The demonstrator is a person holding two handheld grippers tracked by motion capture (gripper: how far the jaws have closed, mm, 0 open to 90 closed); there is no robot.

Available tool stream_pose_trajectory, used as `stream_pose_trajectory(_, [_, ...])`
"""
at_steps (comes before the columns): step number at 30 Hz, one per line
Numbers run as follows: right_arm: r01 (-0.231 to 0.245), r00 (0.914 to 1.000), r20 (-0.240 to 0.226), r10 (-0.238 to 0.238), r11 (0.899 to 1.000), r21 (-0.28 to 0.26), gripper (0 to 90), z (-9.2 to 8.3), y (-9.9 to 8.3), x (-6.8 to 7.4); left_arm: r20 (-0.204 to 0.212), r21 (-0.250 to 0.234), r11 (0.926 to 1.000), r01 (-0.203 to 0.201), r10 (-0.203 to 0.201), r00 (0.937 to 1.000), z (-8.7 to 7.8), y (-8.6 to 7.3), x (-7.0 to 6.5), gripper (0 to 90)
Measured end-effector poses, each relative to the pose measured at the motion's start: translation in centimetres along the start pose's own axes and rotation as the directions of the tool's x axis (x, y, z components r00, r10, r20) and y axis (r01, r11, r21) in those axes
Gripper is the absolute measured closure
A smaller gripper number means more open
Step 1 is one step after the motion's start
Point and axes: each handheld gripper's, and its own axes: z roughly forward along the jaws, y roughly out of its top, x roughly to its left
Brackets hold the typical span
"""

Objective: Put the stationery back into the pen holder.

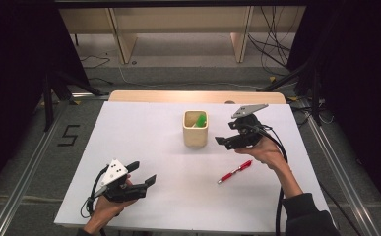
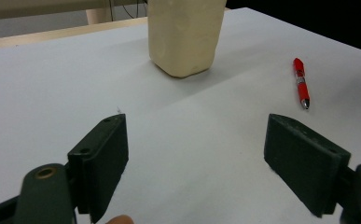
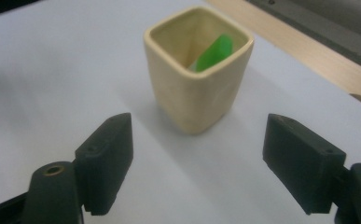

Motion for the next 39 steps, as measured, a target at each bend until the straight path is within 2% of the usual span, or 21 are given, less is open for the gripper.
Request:
stream_pose_trajectory(4, [0.056, 0.9979, -0.036, -0.054, 0.997, 0.054, 23.8, -0.1, -0.8, 0.2, 0.001, 0.002, 1.0, 0.0, 0.0, 1.0, 0.0, 0.0, 0.0, 21.4])
stream_pose_trajectory(8, [0.092, 0.9947, -0.055, -0.086, 0.99, 0.105, 23.6, -0.1, -1.6, 0.5, 0.001, 0.0, 1.0, 0.002, -0.002, 1.0, -0.1, 0.0, 0.0, 21.4])
stream_pose_trajectory(11, [0.122, 0.9914, -0.063, -0.114, 0.983, 0.135, 23.6, 0.0, -2.1, 0.7, -0.001, -0.001, 1.0, 0.0, 0.0, 1.0, -0.1, 0.0, 0.0, 21.3])
stream_pose_trajectory(14, [0.156, 0.9864, -0.079, -0.144, 0.971, 0.181, 23.4, 0.3, -2.7, 0.7, 0.0, 0.0, 1.0, -0.001, 0.001, 1.0, -0.1, 0.0, 0.0, 21.3])
stream_pose_trajectory(22, [0.177, 0.9825, -0.103, -0.155, 0.951, 0.253, 23.8, 1.1, -3.9, 0.5, 0.0, -0.001, 1.0, -0.001, 0.001, 1.0, -0.1, 0.0, 0.0, 21.3])
stream_pose_trajectory(27, [0.227, 0.9725, -0.119, -0.2, 0.928, 0.297, 25.2, 1.7, -4.5, 0.5, -0.001, 0.001, 1.0, 0.001, -0.001, 1.0, -0.1, 0.0, 0.0, 21.3])
stream_pose_trajectory(30, [0.222, 0.974, -0.12, -0.193, 0.921, 0.322, 26.0, 2.0, -4.9, 0.4, -0.001, 0.0, 1.0, 0.0, 0.0, 1.0, -0.1, 0.0, 0.0, 21.3])
stream_pose_trajectory(36, [0.267, 0.963, -0.141, -0.23, 0.881, 0.391, 27.2, 3.0, -5.6, 0.7, 0.0, 0.001, 1.0, -0.003, 0.003, 1.0, 0.0, 0.0, 0.0, 21.3])
stream_pose_trajectory(39, [0.28, 0.9593, -0.149, -0.24, 0.869, 0.408, 28.2, 3.4, -5.7, 0.7, 0.0, 0.0, 1.0, -0.005, 0.005, 1.0, 0.0, 0.0, 0.0, 21.3])
